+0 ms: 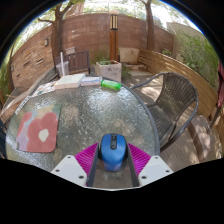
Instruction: Arrange mouse
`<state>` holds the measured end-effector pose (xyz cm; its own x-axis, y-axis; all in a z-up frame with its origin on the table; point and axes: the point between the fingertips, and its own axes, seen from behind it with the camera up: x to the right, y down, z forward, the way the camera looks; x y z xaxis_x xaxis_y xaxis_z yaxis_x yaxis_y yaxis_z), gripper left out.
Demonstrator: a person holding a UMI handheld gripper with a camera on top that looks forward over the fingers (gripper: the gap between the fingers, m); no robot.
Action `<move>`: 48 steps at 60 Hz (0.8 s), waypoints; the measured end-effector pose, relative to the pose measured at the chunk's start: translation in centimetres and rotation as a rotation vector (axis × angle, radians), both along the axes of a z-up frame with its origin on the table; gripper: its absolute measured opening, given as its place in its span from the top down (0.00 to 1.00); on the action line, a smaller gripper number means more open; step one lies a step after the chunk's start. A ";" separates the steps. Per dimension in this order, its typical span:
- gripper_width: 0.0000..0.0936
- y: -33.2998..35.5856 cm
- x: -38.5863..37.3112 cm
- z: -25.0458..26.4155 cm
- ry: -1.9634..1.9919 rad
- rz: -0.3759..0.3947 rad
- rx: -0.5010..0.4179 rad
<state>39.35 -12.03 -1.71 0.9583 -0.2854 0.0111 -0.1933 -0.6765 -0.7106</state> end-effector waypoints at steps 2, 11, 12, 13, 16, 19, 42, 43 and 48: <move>0.45 0.1 0.1 -0.1 -0.005 0.004 -0.001; 0.57 0.3 0.2 0.3 -0.051 0.027 -0.014; 0.58 0.2 0.2 0.3 -0.057 0.031 -0.018; 0.59 0.2 0.2 0.3 -0.064 0.035 -0.023; 0.61 0.3 0.5 0.7 -0.080 0.032 -0.023; 0.61 0.4 1.2 1.7 -0.091 0.018 -0.018; 0.61 13.3 -10.3 21.0 -0.051 0.160 0.364; 0.62 13.7 -11.6 20.9 -0.043 0.184 0.366; 0.62 15.1 -18.5 17.8 0.009 0.287 0.329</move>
<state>20.88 3.11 16.07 0.9990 0.0053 -0.0448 -0.0378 -0.4414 -0.8965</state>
